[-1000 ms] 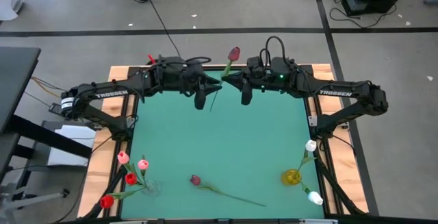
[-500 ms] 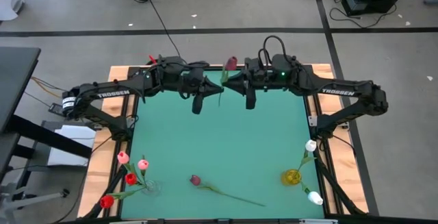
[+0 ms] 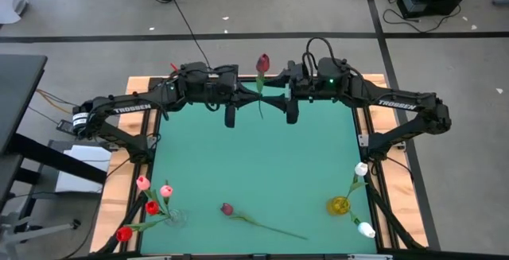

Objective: Sort flowers into vase by color
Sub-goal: Put the top dark red flower into the yellow transparntl vase

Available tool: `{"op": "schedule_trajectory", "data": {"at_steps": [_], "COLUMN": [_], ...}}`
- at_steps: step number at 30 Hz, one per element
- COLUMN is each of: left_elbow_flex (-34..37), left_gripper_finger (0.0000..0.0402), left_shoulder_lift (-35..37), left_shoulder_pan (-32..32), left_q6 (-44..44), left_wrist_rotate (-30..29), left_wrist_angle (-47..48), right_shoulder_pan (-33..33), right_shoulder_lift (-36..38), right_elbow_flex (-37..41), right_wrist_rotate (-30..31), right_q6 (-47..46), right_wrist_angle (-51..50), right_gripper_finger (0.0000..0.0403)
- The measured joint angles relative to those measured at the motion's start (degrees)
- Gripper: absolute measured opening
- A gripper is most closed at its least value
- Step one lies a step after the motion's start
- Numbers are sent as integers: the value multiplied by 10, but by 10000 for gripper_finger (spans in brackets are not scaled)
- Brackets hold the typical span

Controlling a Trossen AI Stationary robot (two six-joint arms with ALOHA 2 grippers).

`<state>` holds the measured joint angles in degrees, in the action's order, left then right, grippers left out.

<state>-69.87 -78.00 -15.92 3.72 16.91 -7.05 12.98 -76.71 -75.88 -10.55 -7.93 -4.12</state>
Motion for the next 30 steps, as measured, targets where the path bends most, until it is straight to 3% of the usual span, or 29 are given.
{"op": "schedule_trajectory", "data": {"at_steps": [3, 11, 18, 24, 30], "left_elbow_flex": [0, 0, 0, 0, 0], "left_gripper_finger": [1, 0, 12, 72, 152], "left_shoulder_lift": [-2, -10, -10, 4, 73], "left_shoulder_pan": [0, 0, 0, -4, -30], "left_q6": [6, 21, 37, 39, 26], "left_wrist_rotate": [1, 1, 0, -7, -12], "left_wrist_angle": [-1, -17, -22, -3, 74], "right_shoulder_pan": [0, -1, -1, -10, -12], "right_shoulder_lift": [-3, -22, -18, -9, 27], "right_elbow_flex": [0, 1, 0, 1, 1], "right_wrist_rotate": [23, 15, 17, 42, 51], "right_q6": [-19, -30, -13, 30, 34], "right_wrist_angle": [15, 24, 27, -7, -29], "right_gripper_finger": [249, 149, 19, 13, 13]}}
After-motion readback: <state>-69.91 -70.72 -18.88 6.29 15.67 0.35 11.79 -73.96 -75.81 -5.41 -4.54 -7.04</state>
